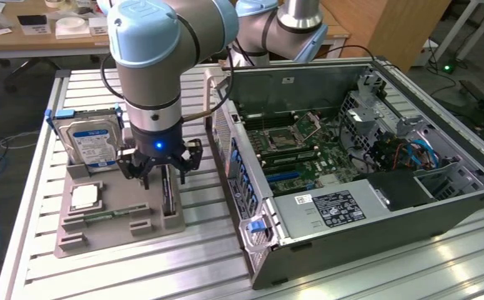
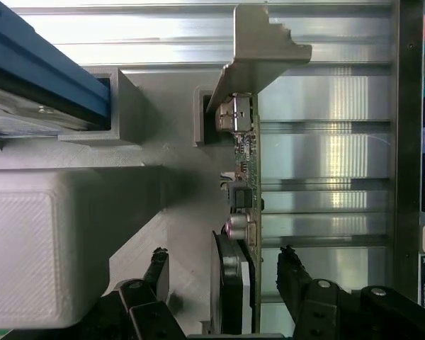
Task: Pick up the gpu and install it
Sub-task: 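Pick up the gpu and move the gpu toward the slot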
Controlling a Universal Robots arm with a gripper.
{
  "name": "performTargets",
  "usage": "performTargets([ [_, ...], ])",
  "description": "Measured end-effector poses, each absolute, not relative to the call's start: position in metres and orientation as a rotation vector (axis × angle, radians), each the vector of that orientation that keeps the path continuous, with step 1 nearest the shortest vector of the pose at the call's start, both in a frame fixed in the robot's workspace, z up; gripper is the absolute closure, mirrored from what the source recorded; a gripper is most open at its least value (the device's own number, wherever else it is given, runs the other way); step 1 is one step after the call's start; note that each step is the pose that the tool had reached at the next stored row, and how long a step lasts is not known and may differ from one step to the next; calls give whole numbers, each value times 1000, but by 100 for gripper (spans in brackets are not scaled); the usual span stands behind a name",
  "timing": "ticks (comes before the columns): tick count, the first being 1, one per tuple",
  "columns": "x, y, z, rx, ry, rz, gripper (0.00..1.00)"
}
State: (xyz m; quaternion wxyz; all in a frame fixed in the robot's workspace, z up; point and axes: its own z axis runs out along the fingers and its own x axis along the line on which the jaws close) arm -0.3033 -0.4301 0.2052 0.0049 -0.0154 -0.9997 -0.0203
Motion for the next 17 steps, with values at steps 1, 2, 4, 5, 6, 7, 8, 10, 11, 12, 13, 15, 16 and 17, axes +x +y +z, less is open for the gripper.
performTargets([
  [1,-303,-430,205,-48,-3131,-64,28],
  [2,-303,-430,205,-48,-3131,-64,28],
  [4,-303,-430,205,-48,-3131,-64,29],
  [5,-303,-430,205,-48,-3131,-64,36],
  [6,-303,-430,205,-48,-3131,-64,36],
  [7,-303,-430,205,-48,-3131,-64,36],
  [8,-303,-430,205,-48,-3131,-64,42],
  [10,-303,-430,205,-48,-3131,-64,54],
  [11,-303,-430,205,-48,-3131,-64,54],
  [12,-303,-430,205,-48,-3131,-64,54],
  [13,-303,-430,205,-48,-3131,-64,54],
  [15,-303,-431,205,-48,-3131,-64,54],
  [16,-303,-432,205,-48,-3131,-64,54],
  [17,-303,-433,205,-48,-3131,-64,54],
])
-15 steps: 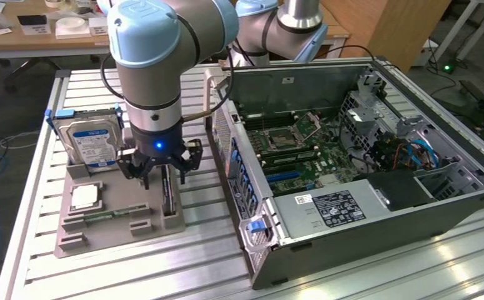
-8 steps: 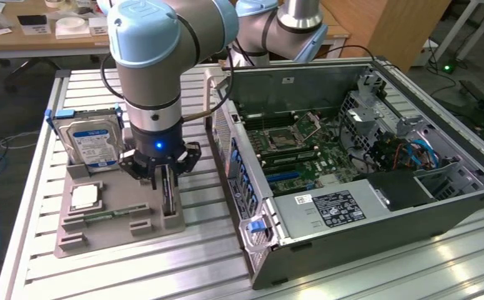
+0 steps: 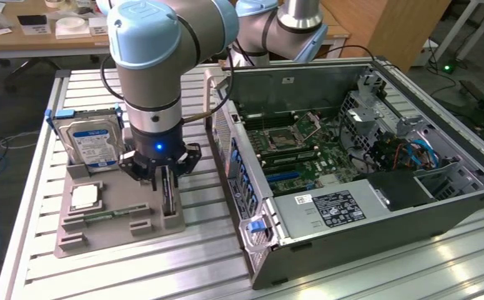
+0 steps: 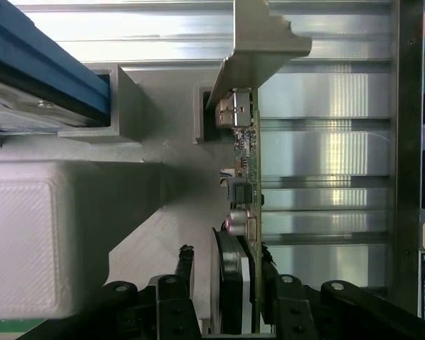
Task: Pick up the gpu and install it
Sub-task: 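Pick up the gpu and move the gpu toward the slot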
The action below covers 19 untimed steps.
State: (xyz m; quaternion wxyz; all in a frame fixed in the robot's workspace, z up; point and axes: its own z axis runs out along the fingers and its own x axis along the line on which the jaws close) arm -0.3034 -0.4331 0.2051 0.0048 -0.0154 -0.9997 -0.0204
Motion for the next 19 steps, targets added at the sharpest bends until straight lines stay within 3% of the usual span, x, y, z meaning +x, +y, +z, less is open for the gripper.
performTargets([
  [6,-303,-434,205,-49,-3131,-64,56],
  [9,-303,-434,205,-49,-3131,-64,69],
  [19,-303,-434,205,-48,-3131,-64,72],
])
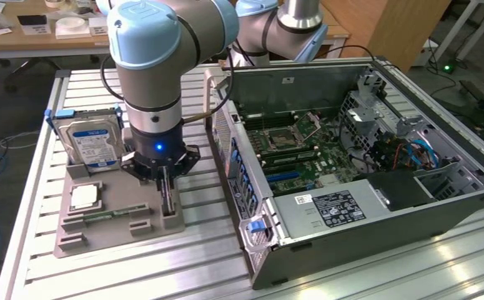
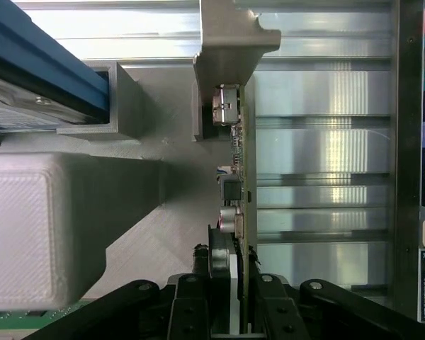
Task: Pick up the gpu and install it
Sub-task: 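Pick up the gpu and move the gpu toward the slot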
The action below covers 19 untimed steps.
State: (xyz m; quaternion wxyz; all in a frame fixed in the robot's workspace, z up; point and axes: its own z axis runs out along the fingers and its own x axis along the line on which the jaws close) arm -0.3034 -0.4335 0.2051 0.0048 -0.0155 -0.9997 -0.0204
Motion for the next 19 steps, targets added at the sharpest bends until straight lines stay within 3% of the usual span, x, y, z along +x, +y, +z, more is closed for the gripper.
performTargets([
  [9,-303,-434,208,-49,-3131,-64,72],
  [19,-304,-434,239,-49,-3131,-66,72],
])
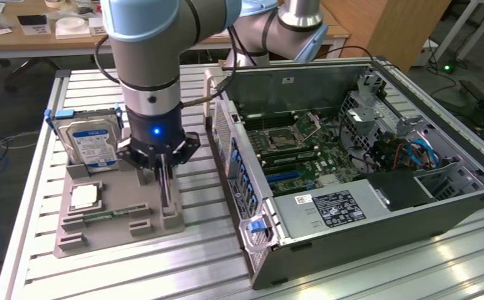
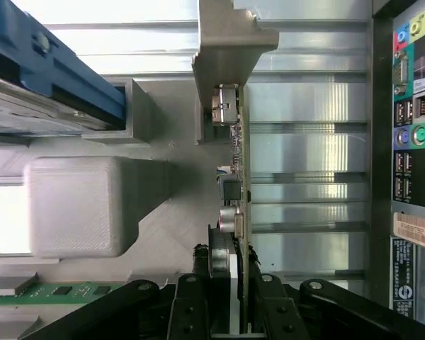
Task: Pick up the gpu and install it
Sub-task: 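Pick up the gpu and move the gpu toward the slot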
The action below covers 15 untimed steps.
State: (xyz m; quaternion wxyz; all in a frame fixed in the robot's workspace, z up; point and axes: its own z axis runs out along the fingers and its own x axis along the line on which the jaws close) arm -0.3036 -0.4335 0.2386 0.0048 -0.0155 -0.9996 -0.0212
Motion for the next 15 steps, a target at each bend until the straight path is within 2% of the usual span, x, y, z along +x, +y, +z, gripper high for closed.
performTargets([
  [15,-304,-434,287,-48,-3131,-71,72],
])
